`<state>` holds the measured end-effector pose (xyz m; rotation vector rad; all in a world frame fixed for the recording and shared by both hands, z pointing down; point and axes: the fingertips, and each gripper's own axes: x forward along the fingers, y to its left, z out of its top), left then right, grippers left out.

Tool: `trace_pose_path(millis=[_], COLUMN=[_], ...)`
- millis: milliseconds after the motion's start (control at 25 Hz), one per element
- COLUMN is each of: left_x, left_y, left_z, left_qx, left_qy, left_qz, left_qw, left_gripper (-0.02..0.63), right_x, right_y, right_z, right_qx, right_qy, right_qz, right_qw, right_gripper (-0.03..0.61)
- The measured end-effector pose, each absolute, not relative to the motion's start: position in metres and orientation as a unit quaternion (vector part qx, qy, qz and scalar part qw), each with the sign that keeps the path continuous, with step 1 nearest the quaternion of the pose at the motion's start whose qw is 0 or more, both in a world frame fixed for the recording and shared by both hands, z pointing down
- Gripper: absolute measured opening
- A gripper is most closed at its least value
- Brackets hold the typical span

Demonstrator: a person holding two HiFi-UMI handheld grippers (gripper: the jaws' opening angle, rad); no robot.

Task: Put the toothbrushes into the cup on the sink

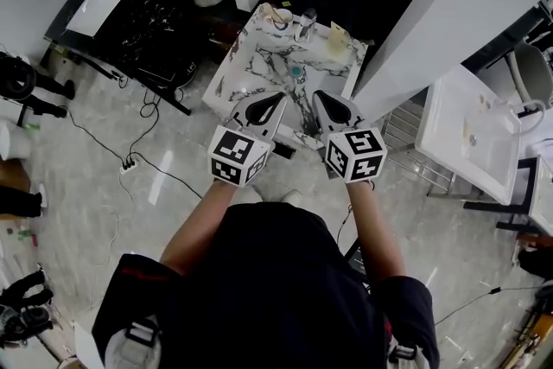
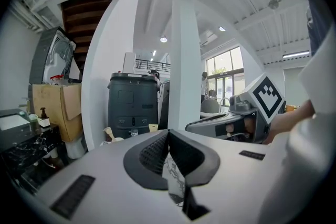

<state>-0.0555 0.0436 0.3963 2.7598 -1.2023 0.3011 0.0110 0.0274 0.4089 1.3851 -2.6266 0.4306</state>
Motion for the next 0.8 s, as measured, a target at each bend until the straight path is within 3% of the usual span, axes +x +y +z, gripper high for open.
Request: trace_pose_path(millis=[800], left_x=[-0.078], left_y=[0.041], left_z=[0.406], left_qx=[0.907], left_qy=[-0.402], left_qz=[0.088], left_qw=[0.095], left_gripper=[0.015], right_x=[-0.007], right_y=[0.023], right_z=[0.409], right_qx=[0.459], right_qy=[-0.873], right_qz=[0.142], right_qw=[0.077], right_gripper=[0.04])
